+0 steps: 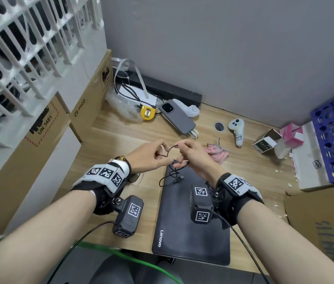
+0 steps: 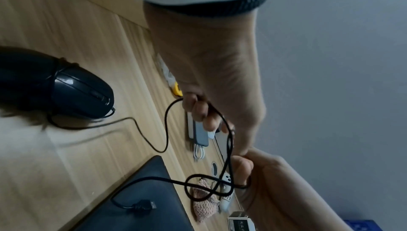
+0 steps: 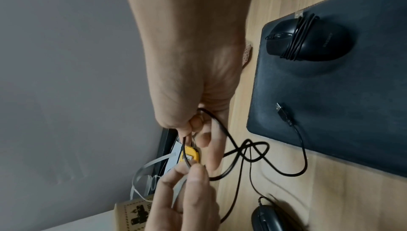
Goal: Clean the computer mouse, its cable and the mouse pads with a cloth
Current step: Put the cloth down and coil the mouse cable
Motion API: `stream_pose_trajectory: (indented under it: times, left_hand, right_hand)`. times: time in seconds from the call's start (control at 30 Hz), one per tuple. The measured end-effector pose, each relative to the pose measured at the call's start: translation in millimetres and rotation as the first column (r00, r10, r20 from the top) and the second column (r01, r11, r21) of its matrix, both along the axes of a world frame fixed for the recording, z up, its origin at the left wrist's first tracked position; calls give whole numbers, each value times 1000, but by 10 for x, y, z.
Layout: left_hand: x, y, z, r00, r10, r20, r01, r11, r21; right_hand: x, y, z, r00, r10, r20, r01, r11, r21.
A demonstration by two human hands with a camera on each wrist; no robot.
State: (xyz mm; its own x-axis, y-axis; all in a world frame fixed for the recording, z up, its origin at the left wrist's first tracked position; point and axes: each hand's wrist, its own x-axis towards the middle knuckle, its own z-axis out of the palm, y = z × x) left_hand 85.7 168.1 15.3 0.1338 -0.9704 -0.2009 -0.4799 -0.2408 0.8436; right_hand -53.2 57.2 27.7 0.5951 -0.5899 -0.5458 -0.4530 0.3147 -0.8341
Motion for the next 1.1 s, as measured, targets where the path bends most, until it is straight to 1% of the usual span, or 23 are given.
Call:
stream_pose_trajectory:
  times: [0.03,0.13,0.2,0.27,0.33,0.4,0.47,0.57,0.6,0.67,0.7,0.73,0.77,0.8,0.87,0.9,0.97,1.0,1.1]
  left_hand:
    - [17,-4,-7,1000,7,29,-6,1000,-23]
    - [77,-20,-10,998,10,54,-7,998,-69]
    - [116,-33,-14,993,93,73,-84,990,-116]
    - [131,-48,2,984,179,18,-173,970,-168]
    - [128,-59,42,975,214,-65,-223,955,-194]
    - [141,-57,77,960,232,-156,-260,944,-201]
    - [176,-37,102,923,257,-287,-321,925,-204]
    - [222,5,141,868,290,-403,-394,896,-204]
    - [230,16,158,840,301,-451,-425,883,-202]
    - [267,42,165,750,328,-574,-503,846,-174]
    - [298,55,146,709,341,-617,-534,831,-154]
    - [331,71,119,687,362,-631,-553,823,-130]
    - [355,93,75,693,398,-601,-560,823,-100]
    - [379,106,32,721,443,-534,-558,827,-68]
    - [401,137,-62,799,509,-321,-530,848,26]
    - [394,152,-103,834,506,-220,-499,862,91]
    - [347,188,-147,902,427,-63,-409,892,189]
    - [316,200,-156,929,370,3,-363,912,190]
    - [236,198,-124,970,197,140,-207,976,64]
  right_hand:
    - [-6,-4,6,1000,20,-17,-21,1000,-23]
    - [-35,4,15,994,96,-51,-99,993,-67]
    - [-42,35,22,991,126,-43,-129,989,-72]
    - [-29,68,19,984,163,-67,-168,982,-86]
    - [-9,92,17,977,184,-104,-194,976,-98]
    - [2,103,13,976,175,-129,-190,975,-114]
    - [-2,97,15,980,140,-144,-159,979,-128]
    - [-29,51,-36,989,2,-148,-19,993,-115]
    - [-43,34,-64,987,-50,-154,34,994,-105]
    - [-76,14,-108,975,-144,-167,131,988,-87]
    - [-93,8,-123,968,-184,-169,173,982,-76]
    - [-104,-3,-130,962,-215,-169,206,976,-67]
    - [-112,-5,-127,958,-231,-168,223,973,-65]
    - [-107,-8,-111,958,-234,-167,226,972,-69]
    - [-82,3,-80,966,-216,-141,211,976,-48]
    - [-68,12,-69,972,-205,-117,204,979,-19]
    - [-48,35,-79,977,-191,-92,193,981,22]
    - [-40,50,-90,979,-184,-90,188,982,32]
    - [-15,89,-88,982,-174,-77,178,983,53]
